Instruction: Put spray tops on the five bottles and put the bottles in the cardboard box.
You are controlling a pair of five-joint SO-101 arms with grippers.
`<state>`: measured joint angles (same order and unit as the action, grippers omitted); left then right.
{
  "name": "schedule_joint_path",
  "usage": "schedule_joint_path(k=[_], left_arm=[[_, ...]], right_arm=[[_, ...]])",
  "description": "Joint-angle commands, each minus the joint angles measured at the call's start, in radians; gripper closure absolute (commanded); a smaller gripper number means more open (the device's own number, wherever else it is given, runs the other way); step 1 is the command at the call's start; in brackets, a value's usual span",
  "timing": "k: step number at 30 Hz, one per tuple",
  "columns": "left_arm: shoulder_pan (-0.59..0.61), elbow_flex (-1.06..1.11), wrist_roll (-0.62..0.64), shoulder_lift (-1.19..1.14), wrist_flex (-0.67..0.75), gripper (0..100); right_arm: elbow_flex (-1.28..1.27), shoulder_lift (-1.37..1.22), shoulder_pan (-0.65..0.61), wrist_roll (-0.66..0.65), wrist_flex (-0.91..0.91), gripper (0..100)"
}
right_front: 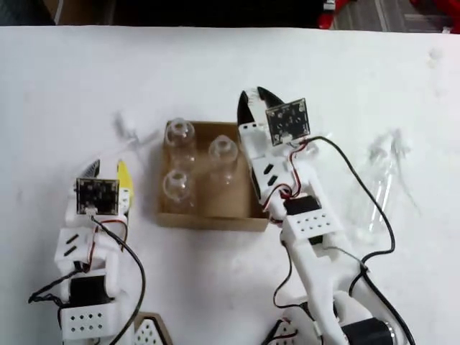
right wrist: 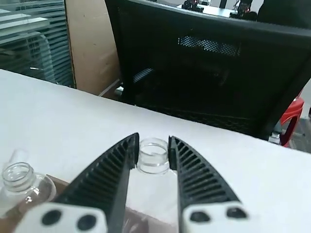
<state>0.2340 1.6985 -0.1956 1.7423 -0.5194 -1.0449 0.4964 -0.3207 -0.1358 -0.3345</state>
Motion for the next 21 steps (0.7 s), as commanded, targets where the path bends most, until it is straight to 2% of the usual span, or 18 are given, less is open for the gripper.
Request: schedule_joint_path(k=[1, 14, 21], left_arm=[[0.008, -0.002, -0.011, 0.010, -0.011, 87], [0.008, -0.002, -0.011, 0.010, -0.011, 87], [0.008, -0.002, -0.011, 0.010, -0.012, 87]], right_arm=[[0.012, -0.018, -0.002, 0.038, -0.030, 98.3], [0.011, -0.249, 0.019, 0.038, -0.315, 98.3], [0.009, -0.302, 0.038, 0.038, -0.325, 98.2]])
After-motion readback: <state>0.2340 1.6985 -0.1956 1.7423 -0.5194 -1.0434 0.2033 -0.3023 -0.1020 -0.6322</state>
